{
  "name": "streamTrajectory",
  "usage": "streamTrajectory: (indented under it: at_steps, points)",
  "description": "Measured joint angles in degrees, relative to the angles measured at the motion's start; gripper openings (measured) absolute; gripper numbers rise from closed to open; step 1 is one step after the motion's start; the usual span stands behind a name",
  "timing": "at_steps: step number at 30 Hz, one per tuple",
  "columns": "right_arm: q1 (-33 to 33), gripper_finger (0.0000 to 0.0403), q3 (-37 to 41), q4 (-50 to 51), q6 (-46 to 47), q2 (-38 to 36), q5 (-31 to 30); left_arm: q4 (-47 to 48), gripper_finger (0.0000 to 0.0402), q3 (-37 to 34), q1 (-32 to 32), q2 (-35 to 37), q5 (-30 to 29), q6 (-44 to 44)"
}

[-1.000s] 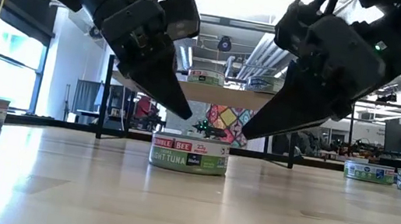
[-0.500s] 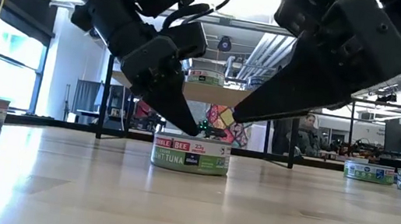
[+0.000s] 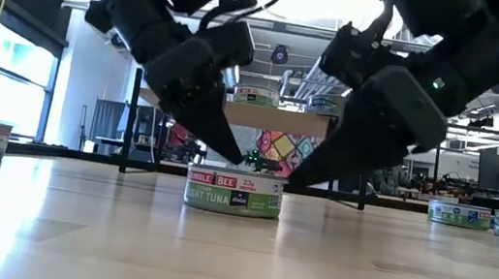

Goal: Stack canned seafood by type on shelf
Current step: Stack the left green and white tuna can on top of the green and white tuna can on the shelf

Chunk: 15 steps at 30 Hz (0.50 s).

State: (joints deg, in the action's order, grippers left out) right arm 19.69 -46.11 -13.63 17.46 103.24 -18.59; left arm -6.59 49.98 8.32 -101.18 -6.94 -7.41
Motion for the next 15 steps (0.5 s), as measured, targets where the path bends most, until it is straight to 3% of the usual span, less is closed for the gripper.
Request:
streamTrajectory:
  at_steps: [5, 10, 15]
  points:
    - [-0.52, 0.0342, 1.07, -1.69, -1.45, 1.45, 2.63, 1.51, 0.0000, 0.02, 0.42, 5.00, -0.23, 0.57]
    - [-0.59, 0.0358, 1.07, -6.70, -4.73, 4.90, 2.44, 9.85, 0.0000, 0.09, 2.49, 9.88, -1.12, -0.41]
    - [-0.61, 0.0360, 1.05, -12.33, -5.92, 7.19, 1.31, 16.36, 0.0000, -1.90, 5.30, 10.21, -0.20, -5.60]
